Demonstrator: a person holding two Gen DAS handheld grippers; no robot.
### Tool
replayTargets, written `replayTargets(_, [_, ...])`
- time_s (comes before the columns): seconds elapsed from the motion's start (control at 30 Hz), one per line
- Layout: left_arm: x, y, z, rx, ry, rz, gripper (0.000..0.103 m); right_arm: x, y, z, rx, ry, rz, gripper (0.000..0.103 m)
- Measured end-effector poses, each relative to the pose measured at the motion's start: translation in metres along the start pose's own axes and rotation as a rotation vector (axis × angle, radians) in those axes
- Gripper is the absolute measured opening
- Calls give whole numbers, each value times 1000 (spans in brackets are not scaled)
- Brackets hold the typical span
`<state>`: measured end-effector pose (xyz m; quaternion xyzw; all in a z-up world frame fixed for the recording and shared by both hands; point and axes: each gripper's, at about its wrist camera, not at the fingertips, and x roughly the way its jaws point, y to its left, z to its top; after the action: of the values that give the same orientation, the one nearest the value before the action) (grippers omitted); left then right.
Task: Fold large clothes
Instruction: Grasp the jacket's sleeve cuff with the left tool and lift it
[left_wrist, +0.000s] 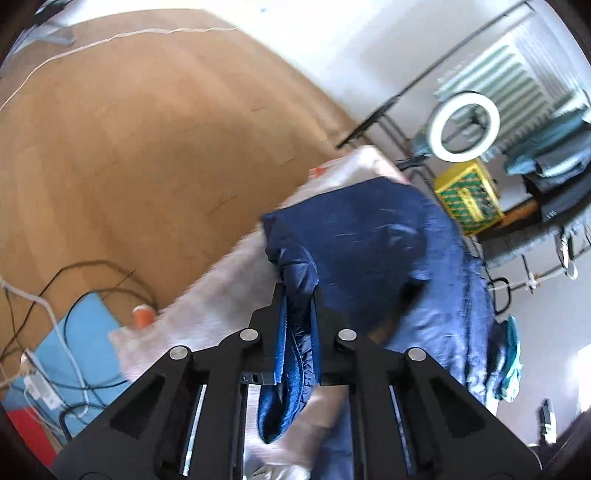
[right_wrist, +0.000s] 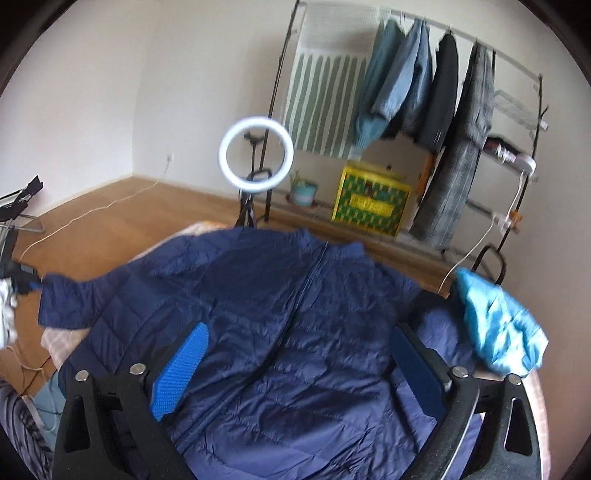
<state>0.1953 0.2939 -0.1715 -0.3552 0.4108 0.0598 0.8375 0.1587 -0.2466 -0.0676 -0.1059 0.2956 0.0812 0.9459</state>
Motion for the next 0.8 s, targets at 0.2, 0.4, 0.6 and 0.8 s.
replayTargets(0.2, [-5, -116, 5, 163, 0, -114, 9, 37, -14, -12, 45, 88, 40, 86])
replayTargets(0.4, [26, -234, -29, 301, 81, -205, 9, 60, -31, -21, 83, 141, 59, 79])
replayTargets(0.6, [90, -304, -102, 403, 220, -205, 9, 77, -49, -30, 167, 201, 71, 78])
replayTargets(0.8, [137, -328, -151, 533, 301, -97, 10, 93, -54, -37, 195, 251, 89, 76])
